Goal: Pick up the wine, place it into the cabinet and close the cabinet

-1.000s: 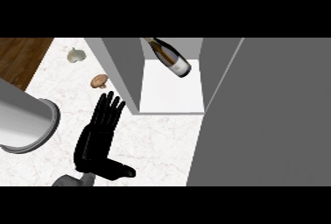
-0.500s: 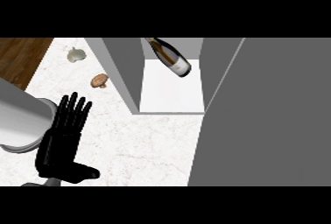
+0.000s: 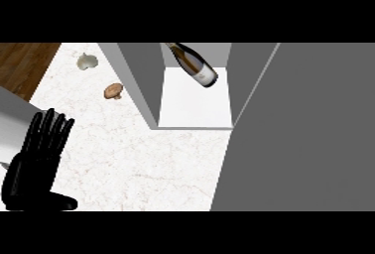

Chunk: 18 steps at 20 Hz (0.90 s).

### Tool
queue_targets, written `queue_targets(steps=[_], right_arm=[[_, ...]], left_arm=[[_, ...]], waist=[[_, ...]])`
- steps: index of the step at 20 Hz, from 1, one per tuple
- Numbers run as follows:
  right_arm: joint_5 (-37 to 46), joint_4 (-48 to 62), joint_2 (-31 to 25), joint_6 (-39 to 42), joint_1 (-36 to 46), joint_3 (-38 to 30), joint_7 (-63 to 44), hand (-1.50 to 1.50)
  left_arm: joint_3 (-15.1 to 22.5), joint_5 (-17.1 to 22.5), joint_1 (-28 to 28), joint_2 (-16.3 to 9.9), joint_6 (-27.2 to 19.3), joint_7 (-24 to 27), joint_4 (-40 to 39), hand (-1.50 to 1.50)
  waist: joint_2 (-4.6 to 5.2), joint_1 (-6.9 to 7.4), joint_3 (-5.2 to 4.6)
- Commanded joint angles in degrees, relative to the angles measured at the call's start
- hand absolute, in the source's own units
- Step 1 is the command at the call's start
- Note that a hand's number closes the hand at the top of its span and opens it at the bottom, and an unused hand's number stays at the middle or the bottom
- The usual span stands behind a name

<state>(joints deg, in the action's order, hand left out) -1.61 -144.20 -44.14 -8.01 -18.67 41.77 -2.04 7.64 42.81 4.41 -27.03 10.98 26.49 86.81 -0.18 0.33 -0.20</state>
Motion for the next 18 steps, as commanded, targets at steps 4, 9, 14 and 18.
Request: queue_targets(steps=[4,9,14,18], right_arm=[[0.2,-8.8,7.8,-1.6,6.4,7.5,-11.0,1.5],[-2.9,-8.3,9.8,-0.7,9.7,6.1,-11.8,1.5],[-4.2,-4.4,13.9,0.1,15.1,5.3,-13.9,1.5],[-5.5,0.5,18.6,-0.5,21.4,2.9,-17.1,1.5]], left_arm=[[-3.6,4.1,-0.7,-3.8,2.0,-4.3,2.5,-1.5],[-4.1,4.2,0.6,-4.5,5.3,-3.4,0.5,-1.5],[-4.4,3.3,-0.5,-4.5,6.7,-2.4,-0.9,-1.5],[-5.3,5.5,-0.5,-5.2,7.4,-4.0,-0.8,-1.5]], waist=[[0.12,0.91,-0.07],[0.38,1.91,-0.22],[0.53,2.75,-0.29],[0.72,4.32,-0.31]])
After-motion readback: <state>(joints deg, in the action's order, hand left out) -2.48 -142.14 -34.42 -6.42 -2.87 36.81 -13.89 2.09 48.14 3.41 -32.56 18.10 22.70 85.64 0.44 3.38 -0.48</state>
